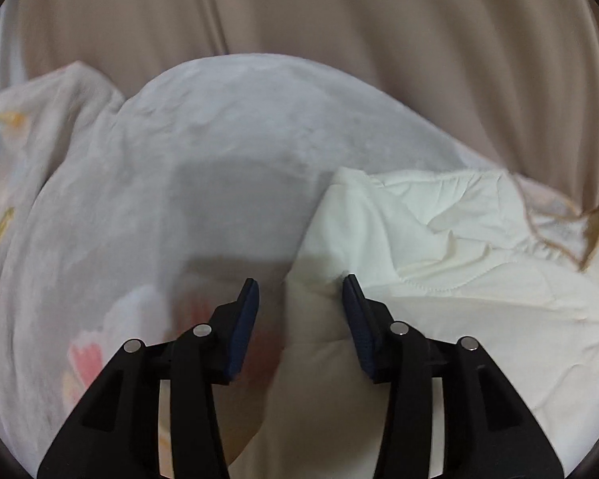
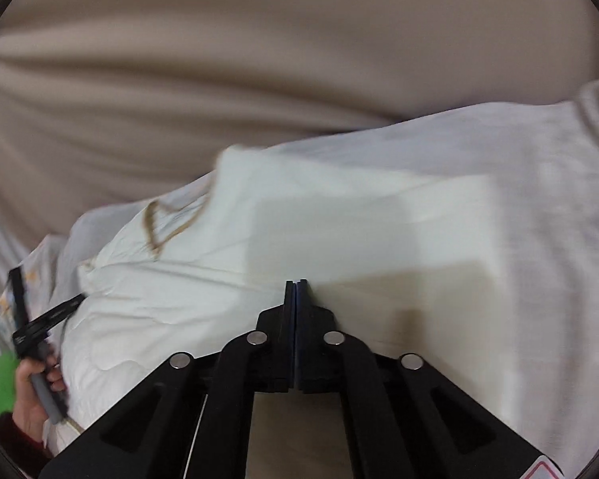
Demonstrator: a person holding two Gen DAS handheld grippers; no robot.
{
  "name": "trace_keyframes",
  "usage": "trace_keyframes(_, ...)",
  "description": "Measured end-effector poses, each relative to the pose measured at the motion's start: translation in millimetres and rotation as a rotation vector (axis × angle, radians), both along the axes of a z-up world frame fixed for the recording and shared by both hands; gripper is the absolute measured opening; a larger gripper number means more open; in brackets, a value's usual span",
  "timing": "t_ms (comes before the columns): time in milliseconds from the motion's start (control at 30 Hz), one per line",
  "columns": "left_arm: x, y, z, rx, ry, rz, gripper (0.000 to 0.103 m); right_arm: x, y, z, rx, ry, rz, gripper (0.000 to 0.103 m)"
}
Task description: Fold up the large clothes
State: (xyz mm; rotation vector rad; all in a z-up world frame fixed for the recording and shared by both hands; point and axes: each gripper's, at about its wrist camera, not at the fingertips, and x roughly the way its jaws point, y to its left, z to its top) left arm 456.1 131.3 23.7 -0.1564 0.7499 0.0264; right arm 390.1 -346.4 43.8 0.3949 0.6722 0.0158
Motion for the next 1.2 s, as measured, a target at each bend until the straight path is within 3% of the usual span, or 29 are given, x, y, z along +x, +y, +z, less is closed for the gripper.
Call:
trace_keyframes(33, -12, 5, 7, -0.023, -0.014, -0.018, 0.041, -13, -6, 7, -0.002, -0.022, -0.005, 0.015)
trace_keyframes(100, -40, 5, 20, -0.039, -0.040, -0.078, 0.043, -44, -13, 21, -0.013, -0.051, 0.008, 0.021)
trace_keyframes(167, -66, 0, 22, -0.029, -0.030, -0.144, 0.058, -66, -14, 23, -0.005, -0.058, 0.036, 0.058)
trace_keyframes(200, -79, -4, 18, -0.017, -0.016, -0.171, 0.064, -71, -13, 20, 0.000, -0.052, 0.045, 0.064)
trace_keyframes(333, -99, -10, -16, 0.004, 0.077, -0.204, 0.065, -80, -5, -9, 0.002, 0.048, 0.107, 0.062)
trace_keyframes(433, -92, -6, -30, 0.008, 0.102, -0.184, 0.066, -68, 3, -27, -0.094, 0.120, 0.086, 0.033)
trace_keyframes(467, -91, -4, -28, 0.007, 0.098, -0.171, 0.066, -69, 3, -24, -0.102, 0.111, 0.059, 0.030)
trace_keyframes(500, -94, 0, -24, 0.027, 0.091, -0.150, 0.066, -76, -4, -17, -0.085, 0.099, 0.022, 0.032)
trace_keyframes(567, -107, 7, -12, 0.058, 0.076, -0.128, 0.064, -105, -16, 1, -0.033, 0.055, -0.008, 0.045)
trace_keyframes(667, -152, 25, 0, 0.015, 0.095, -0.206, 0.074, -165, -22, 13, -0.034, 0.059, 0.046, 0.061)
trace_keyframes(700, -167, 31, 0, 0.005, 0.107, -0.222, 0.086, -189, -21, 11, -0.036, 0.076, 0.075, 0.063)
trace_keyframes(733, -182, 35, -2, -0.003, 0.121, -0.236, 0.091, -205, -18, 8, -0.031, 0.099, 0.101, 0.065)
trace_keyframes(867, -243, 42, -26, -0.049, 0.215, -0.301, 0.091, -288, -5, -28, 0.055, 0.208, 0.198, 0.069)
trace_keyframes(967, -265, 47, -45, -0.151, 0.266, -0.332, 0.090, -315, 11, -45, 0.065, 0.235, 0.219, 0.071)
trace_keyframes(1000, -270, 47, -46, -0.154, 0.248, -0.330, 0.089, -321, 16, -47, 0.046, 0.225, 0.213, 0.072)
trace_keyframes(1033, -273, 46, -44, -0.142, 0.232, -0.330, 0.078, -324, 21, -47, 0.027, 0.212, 0.200, 0.069)
trace_keyframes(1067, -276, 44, -43, -0.137, 0.226, -0.339, 0.068, -322, 26, -45, 0.028, 0.202, 0.200, 0.042)
trace_keyframes(1100, -278, 43, -39, -0.139, 0.223, -0.342, 0.044, -322, 30, -44, 0.050, 0.202, 0.220, 0.013)
trace_keyframes(1133, -282, 44, -35, -0.148, 0.219, -0.342, 0.023, -322, 33, -43, 0.111, 0.210, 0.248, 0.001)
trace_keyframes(1200, -292, 48, -23, -0.159, 0.192, -0.338, 0.016, -335, 45, -30, 0.082, 0.160, 0.249, 0.001)
